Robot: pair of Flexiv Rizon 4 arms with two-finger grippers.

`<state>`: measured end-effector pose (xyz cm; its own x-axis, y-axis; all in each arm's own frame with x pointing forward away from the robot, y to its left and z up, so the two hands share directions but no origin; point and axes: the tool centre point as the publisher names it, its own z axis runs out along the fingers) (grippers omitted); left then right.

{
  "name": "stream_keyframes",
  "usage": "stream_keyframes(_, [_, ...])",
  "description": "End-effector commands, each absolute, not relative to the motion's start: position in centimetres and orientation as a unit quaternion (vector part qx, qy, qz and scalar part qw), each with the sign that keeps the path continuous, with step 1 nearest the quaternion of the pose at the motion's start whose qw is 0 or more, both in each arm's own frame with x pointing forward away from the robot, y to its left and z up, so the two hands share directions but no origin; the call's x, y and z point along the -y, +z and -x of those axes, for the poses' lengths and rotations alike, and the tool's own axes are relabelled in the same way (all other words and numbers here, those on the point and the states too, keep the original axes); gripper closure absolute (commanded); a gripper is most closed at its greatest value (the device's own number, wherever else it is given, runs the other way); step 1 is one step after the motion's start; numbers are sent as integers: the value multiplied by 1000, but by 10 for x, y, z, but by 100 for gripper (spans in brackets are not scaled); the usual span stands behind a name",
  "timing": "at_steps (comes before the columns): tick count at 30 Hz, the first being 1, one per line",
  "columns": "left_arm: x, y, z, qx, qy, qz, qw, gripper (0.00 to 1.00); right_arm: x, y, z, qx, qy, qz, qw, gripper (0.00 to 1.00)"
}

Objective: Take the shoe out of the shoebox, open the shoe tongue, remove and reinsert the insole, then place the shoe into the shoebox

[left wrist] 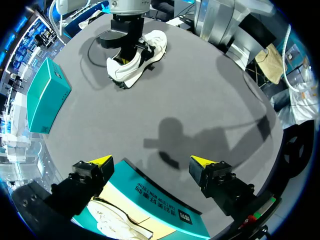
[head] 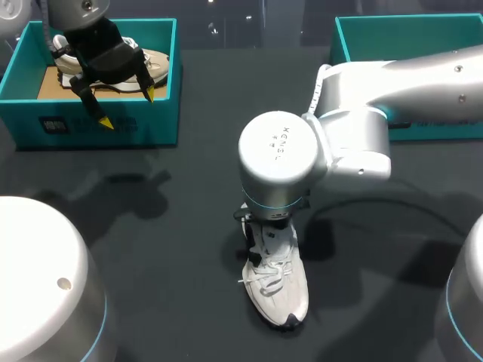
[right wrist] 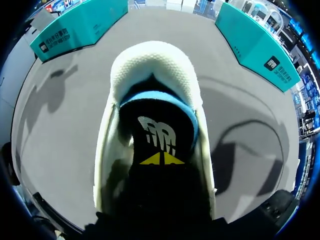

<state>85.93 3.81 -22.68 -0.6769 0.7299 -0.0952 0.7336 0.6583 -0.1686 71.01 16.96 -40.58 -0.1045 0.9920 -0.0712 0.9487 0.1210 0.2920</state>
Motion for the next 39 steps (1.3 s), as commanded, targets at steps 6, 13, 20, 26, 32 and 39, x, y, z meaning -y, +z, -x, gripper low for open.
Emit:
stream_keyframes(6, [-39,-226,-859,-911,-95,-402,10,0,-165,-412,-690,-732,64,-666,130,100])
stream_keyframes(13, [-39,-226,-859,-911,-95,-402,10,0,-171,-372,-698,-730,97,-651,184,100])
stream_keyframes(20, [-39,-226,-859,-911,-95,-402,10,0,-176,-355,-713,-735,106,-636,210,100])
stream_keyframes(26, [-39,-226,-859,-911,-95,-402,10,0,-178,-349,-721,-730,77,-636,237,100])
stream_keyframes(32, [-39,-226,-859,-911,-95,-402,10,0,-182,-338,-721,-730,87,-628,257,100])
stream_keyframes(39, [-39,-226,-859,-911,-95,-402,10,0,-192,-330,-724,-737,120,-612,263,100])
